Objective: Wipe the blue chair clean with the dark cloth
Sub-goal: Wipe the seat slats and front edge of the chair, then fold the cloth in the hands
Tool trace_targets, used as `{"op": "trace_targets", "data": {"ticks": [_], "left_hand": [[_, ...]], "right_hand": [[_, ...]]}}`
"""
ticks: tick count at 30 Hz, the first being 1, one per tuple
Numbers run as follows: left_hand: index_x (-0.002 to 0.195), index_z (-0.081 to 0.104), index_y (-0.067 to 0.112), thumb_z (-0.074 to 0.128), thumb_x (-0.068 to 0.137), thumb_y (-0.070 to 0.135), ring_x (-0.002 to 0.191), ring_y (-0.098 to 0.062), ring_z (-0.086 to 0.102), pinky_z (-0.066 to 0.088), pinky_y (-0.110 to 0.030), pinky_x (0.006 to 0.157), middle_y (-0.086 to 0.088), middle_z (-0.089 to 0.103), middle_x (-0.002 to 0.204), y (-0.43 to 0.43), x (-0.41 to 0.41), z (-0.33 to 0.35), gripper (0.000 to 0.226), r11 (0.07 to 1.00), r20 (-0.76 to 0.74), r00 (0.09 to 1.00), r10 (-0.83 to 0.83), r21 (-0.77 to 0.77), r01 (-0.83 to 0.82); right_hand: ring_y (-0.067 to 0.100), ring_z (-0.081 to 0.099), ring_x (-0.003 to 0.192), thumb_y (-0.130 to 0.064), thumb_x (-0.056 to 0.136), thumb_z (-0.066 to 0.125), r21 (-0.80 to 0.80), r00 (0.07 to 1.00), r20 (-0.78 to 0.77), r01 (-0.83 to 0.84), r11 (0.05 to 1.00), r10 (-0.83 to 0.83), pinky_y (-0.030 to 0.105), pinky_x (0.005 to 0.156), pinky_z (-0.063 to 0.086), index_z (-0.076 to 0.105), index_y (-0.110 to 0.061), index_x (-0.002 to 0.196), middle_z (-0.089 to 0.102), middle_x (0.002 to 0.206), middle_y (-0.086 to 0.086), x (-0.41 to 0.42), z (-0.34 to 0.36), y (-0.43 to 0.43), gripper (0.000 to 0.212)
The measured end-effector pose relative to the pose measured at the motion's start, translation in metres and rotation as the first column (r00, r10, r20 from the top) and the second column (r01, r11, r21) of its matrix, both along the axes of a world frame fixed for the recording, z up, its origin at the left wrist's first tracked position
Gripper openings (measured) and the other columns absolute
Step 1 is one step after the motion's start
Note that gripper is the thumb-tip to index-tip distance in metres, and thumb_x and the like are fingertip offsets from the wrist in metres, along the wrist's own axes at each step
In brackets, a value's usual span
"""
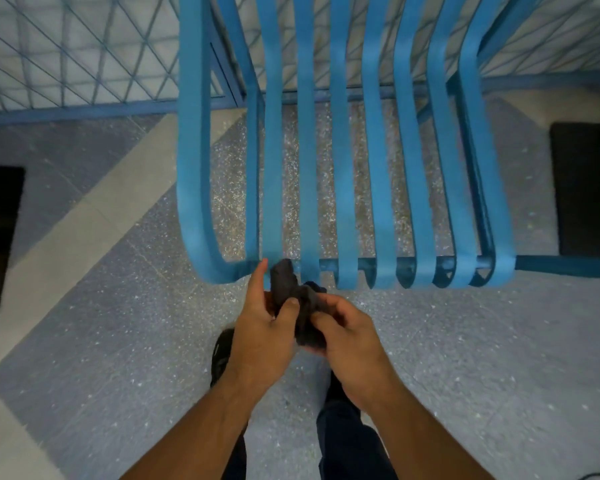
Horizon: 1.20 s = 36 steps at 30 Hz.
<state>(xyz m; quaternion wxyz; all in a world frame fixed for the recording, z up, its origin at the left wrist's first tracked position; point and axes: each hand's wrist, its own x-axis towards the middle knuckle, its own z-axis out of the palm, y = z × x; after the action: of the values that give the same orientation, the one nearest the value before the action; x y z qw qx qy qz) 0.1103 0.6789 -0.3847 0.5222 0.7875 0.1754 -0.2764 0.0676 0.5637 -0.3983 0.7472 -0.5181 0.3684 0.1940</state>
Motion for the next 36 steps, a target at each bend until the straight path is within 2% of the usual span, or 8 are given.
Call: {"op": "trace_targets", "data": {"ticks": [4,7,16,20,23,27,32,36], "left_hand": [[0.118,0.053,0.043,0.060,0.093,0.017,0.093,0.012,0.059,0.047,-0.006,0.078,0.018,0.065,0.108,-0.011,0.009,0.039,0.037,0.980,0.042,0.981,-0.192,0.057,0.189],[0.108,0.055,0.042,0.057,0.094,0.015,0.089,0.013,0.061,0.046,-0.004,0.075,0.021,0.066,0.098,-0.028,0.011,0.077,0.030,0.974,0.104,0.969,-0.224,0.049,0.220],[0.111,0.061,0.037,0.062,0.090,0.015,0.093,0.006,0.060,0.045,-0.006,0.075,0.012,0.063,0.107,-0.084,0.011,0.196,0.031,0.951,0.329,0.894,-0.304,0.157,0.266],[0.129,0.051,0.033,0.060,0.092,0.011,0.094,0.007,0.060,0.046,-0.008,0.074,0.013,0.062,0.111,-0.107,0.016,0.251,0.044,0.972,0.364,0.902,-0.234,0.081,0.219],[0.137,0.044,0.030,0.064,0.091,0.015,0.095,-0.003,0.063,0.048,-0.021,0.077,0.009,0.066,0.109,-0.117,0.029,0.284,0.052,0.983,0.323,0.933,-0.162,-0.032,0.181],[0.099,0.063,0.039,0.066,0.090,0.015,0.090,-0.005,0.067,0.053,-0.028,0.081,0.012,0.072,0.095,-0.124,0.046,0.319,0.025,0.959,0.331,0.918,-0.218,-0.100,0.264],[0.097,0.060,0.038,0.064,0.092,0.023,0.084,0.015,0.056,0.044,-0.004,0.064,0.020,0.060,0.095,-0.138,0.056,0.361,0.016,0.916,0.499,0.790,-0.358,0.021,0.401],[0.102,0.061,0.030,0.063,0.092,0.024,0.093,0.013,0.051,0.039,0.003,0.070,0.017,0.051,0.103,-0.155,0.060,0.382,0.012,0.873,0.589,0.676,-0.442,0.108,0.477]], "right_hand": [[0.018,0.071,0.089,-0.004,0.096,0.052,-0.114,0.999,0.042,0.019,0.993,-0.015,0.032,0.072,0.060,0.068,-0.012,0.104,0.072,0.098,0.009,0.000,0.035,-0.026,0.020],[0.019,0.070,0.089,-0.003,0.096,0.051,-0.165,0.995,0.096,0.048,0.985,-0.033,0.031,0.070,0.060,0.069,-0.014,0.102,0.072,0.096,0.008,0.003,0.068,-0.046,0.021],[0.013,0.070,0.088,-0.008,0.097,0.053,-0.294,0.953,0.290,0.178,0.939,-0.090,0.033,0.074,0.060,0.068,-0.028,0.096,0.073,0.093,-0.003,0.013,0.193,-0.109,0.025],[0.014,0.069,0.090,-0.016,0.095,0.059,-0.192,0.943,0.325,0.139,0.971,-0.071,0.028,0.071,0.058,0.066,-0.026,0.106,0.072,0.099,-0.002,0.017,0.250,-0.126,0.016],[0.009,0.068,0.091,-0.008,0.086,0.070,-0.278,0.939,0.345,0.104,0.955,-0.002,0.030,0.081,0.058,0.062,-0.027,0.109,0.070,0.102,-0.005,0.019,0.284,-0.139,0.031],[0.014,0.068,0.093,-0.013,0.082,0.075,-0.435,0.948,0.317,0.108,0.894,0.039,0.039,0.086,0.057,0.064,-0.022,0.112,0.070,0.101,-0.001,0.023,0.323,-0.153,0.033],[0.012,0.068,0.087,-0.015,0.088,0.069,-0.562,0.927,0.366,0.155,0.812,0.076,0.031,0.078,0.059,0.064,-0.023,0.108,0.069,0.096,-0.003,0.027,0.365,-0.166,0.021],[0.010,0.067,0.077,-0.016,0.091,0.064,-0.660,0.915,0.398,0.234,0.714,0.068,0.027,0.067,0.058,0.065,-0.027,0.097,0.069,0.084,-0.006,0.023,0.386,-0.182,0.013]]}}
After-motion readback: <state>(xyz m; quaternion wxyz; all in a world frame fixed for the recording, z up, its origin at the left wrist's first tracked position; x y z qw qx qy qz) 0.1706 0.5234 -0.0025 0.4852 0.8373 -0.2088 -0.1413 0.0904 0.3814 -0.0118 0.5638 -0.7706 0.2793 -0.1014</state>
